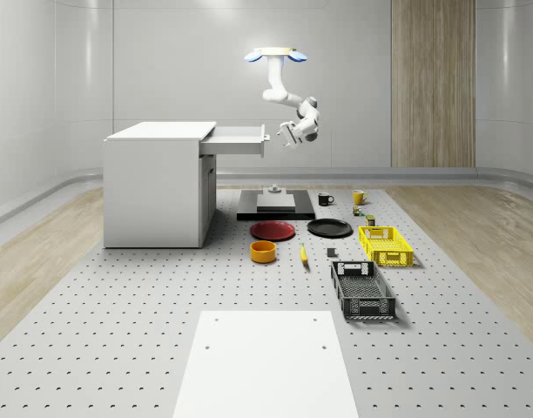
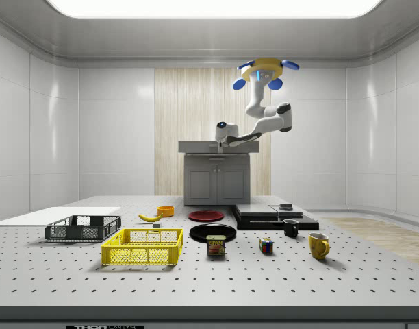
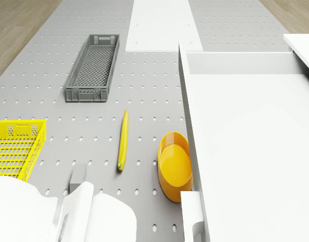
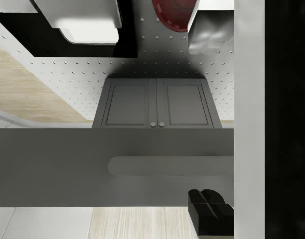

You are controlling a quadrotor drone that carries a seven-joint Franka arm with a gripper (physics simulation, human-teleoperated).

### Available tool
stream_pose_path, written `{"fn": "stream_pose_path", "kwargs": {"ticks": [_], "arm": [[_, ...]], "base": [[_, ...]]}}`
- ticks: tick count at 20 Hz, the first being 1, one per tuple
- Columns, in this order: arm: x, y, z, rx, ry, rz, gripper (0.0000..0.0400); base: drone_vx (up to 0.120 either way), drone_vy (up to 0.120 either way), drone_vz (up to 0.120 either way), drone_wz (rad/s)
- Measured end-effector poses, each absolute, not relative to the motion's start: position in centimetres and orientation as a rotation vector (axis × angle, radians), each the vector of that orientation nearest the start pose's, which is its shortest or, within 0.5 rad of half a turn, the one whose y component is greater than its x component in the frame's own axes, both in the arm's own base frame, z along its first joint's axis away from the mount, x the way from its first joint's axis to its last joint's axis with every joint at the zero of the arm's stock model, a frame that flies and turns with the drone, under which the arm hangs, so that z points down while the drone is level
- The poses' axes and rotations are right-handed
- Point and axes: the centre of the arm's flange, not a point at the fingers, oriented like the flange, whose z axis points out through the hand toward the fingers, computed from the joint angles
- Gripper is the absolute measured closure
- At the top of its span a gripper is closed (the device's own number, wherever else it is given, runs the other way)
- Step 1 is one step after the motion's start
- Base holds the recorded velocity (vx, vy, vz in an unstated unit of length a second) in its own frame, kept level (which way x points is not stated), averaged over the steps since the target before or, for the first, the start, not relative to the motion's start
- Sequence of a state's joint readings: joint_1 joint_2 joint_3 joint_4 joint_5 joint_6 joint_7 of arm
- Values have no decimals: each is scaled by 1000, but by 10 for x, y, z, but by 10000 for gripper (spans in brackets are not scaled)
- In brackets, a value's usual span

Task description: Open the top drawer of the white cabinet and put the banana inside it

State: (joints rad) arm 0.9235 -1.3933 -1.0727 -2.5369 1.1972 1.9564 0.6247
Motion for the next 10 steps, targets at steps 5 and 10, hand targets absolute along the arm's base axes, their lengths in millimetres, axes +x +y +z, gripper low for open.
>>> {"fn": "stream_pose_path", "kwargs": {"ticks": [5, 10], "arm": [[337, -71, 538, -367, 145, 774, 0], [337, -48, 531, -152, 58, 783, 0]], "base": [[0, 120, 0, 0], [96, 120, 0, 0]]}}
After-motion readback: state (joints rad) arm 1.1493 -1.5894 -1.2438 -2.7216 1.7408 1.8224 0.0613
